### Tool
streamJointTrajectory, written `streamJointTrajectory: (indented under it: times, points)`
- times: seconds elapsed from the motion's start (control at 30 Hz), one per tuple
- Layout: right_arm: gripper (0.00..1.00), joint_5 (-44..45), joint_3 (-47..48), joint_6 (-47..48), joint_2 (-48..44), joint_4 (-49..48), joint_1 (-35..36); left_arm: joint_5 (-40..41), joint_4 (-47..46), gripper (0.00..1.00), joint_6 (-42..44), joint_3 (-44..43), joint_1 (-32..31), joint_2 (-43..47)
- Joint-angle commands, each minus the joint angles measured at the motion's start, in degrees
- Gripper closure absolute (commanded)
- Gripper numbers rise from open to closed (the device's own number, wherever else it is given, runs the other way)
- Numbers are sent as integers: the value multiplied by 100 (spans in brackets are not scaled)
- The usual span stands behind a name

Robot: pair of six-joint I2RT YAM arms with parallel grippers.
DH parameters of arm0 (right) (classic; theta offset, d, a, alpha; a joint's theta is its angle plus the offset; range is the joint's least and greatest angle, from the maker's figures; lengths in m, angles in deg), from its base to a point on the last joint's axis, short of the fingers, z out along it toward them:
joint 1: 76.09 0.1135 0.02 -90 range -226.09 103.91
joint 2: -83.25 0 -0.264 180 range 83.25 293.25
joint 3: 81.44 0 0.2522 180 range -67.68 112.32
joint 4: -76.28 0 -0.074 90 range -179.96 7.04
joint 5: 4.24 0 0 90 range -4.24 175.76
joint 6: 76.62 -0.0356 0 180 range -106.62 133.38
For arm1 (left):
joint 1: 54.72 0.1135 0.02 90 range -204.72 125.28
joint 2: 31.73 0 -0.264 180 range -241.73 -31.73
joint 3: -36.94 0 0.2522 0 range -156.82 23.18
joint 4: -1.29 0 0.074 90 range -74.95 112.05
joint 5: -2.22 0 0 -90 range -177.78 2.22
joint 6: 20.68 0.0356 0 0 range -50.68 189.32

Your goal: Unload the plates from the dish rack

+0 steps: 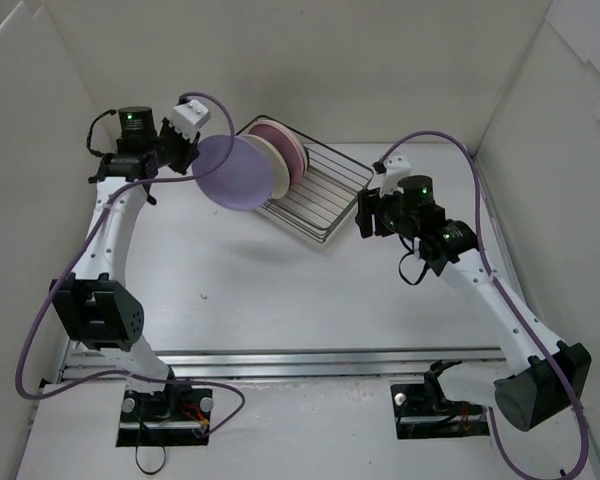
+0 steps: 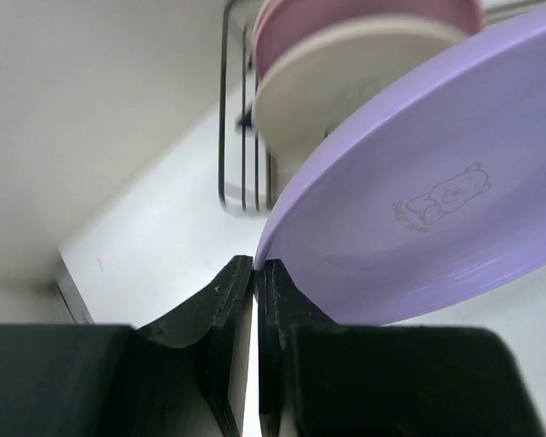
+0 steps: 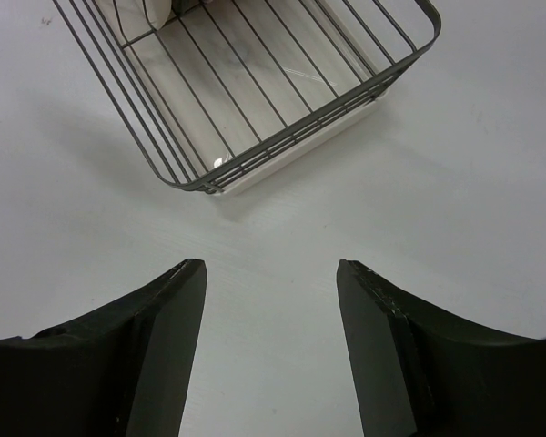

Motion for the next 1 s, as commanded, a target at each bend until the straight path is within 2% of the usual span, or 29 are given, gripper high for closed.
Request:
streamJointTrajectory:
  times: [0.0, 0.03, 0.13, 0.23, 0.37, 0.47, 0.97]
  points:
    - [40, -89, 192, -105, -59, -481, 112, 928, 1729, 100, -1041, -193, 392, 391]
    - [40, -107, 174, -123, -50, -508, 121, 1044, 2245, 100, -1409, -87, 471, 365]
    - [41, -177, 157, -158, 20, -631, 200, 1212, 2846, 100, -1998, 467, 849, 234]
    - [41, -247, 235, -132, 178, -675, 288, 1283, 2953, 100, -2684, 889, 1367, -30]
    - [42, -292, 429, -44, 398, -596, 402, 1265, 3032, 100, -3256, 829, 1886, -626]
    - [42, -265, 491, -9, 512, -561, 499, 1081, 2936, 100, -3354, 706, 2080, -873]
    - [42, 77, 429, -237, 310, -509, 780, 703, 2707, 100, -3513, 372, 2133, -1015]
